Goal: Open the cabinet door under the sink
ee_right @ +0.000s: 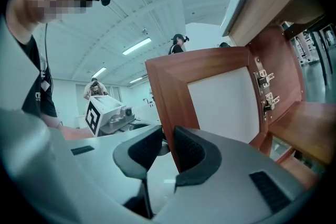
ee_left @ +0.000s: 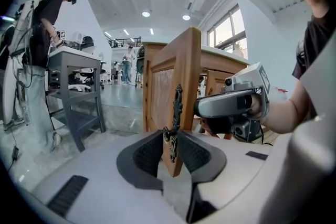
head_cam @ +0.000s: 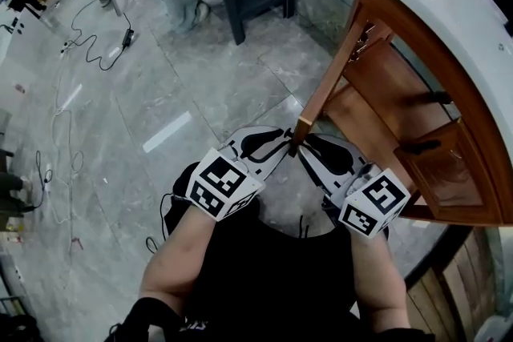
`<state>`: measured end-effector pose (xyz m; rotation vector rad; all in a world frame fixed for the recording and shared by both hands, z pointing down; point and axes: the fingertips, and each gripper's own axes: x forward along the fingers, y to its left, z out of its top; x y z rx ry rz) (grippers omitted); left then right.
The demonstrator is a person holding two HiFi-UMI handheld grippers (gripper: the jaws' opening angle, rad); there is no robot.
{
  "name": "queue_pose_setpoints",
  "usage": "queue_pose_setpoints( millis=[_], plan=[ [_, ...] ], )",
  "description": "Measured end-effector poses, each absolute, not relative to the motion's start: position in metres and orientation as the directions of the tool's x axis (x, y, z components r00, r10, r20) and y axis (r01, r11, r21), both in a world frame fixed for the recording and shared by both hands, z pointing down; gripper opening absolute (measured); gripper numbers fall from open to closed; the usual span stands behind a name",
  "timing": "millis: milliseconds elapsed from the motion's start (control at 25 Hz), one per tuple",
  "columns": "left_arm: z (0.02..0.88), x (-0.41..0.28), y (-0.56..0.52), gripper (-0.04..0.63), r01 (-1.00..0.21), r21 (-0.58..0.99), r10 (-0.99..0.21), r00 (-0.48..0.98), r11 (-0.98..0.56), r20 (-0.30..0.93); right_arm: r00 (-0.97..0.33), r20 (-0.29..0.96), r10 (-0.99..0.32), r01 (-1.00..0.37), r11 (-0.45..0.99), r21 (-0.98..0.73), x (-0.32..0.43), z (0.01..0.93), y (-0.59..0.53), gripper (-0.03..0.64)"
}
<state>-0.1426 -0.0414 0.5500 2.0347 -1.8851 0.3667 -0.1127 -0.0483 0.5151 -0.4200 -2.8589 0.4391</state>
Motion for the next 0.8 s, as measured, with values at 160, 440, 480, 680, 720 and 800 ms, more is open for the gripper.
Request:
queue_pose_setpoints(
  millis=[160,440,480,680,720,800],
  plan=[
    [0.553,-0.159,-0.035,0.11,-0.997,0.07,-0.91,0.046,-0.019,0.412,-0.927,0.172,0.333,0.27,0.912,-0.309,-0.123,0.516,-0.043,0.084],
    [0.548,-0.185,-0.027,0.114,-0.989,0.118,-0.926,-0.042,0.092,0.374,-0.924,0.19,0.33,0.279,0.927,-0.252,-0.145,0.511,-0.032,0.089],
    [0.544,-0.187,-0.026,0.11,-0.987,0.12,-0.931,-0.055,0.105,0.362,-0.923,0.183,0.339,0.29,0.924,-0.251,-0.146,0.508,-0.029,0.089],
    [0.525,-0.201,-0.017,0.107,-0.982,0.115,-0.951,-0.11,0.149,0.288,-0.93,0.143,0.34,0.292,0.916,-0.276,-0.143,0.508,-0.028,0.092],
    [0.524,-0.204,-0.015,0.106,-0.98,0.112,-0.952,-0.125,0.162,0.28,-0.932,0.144,0.332,0.282,0.917,-0.282,-0.142,0.512,-0.03,0.092],
    [0.522,-0.208,-0.012,0.1,-0.975,0.113,-0.952,-0.154,0.189,0.266,-0.94,0.148,0.308,0.256,0.921,-0.293,-0.138,0.517,-0.037,0.092]
  ],
)
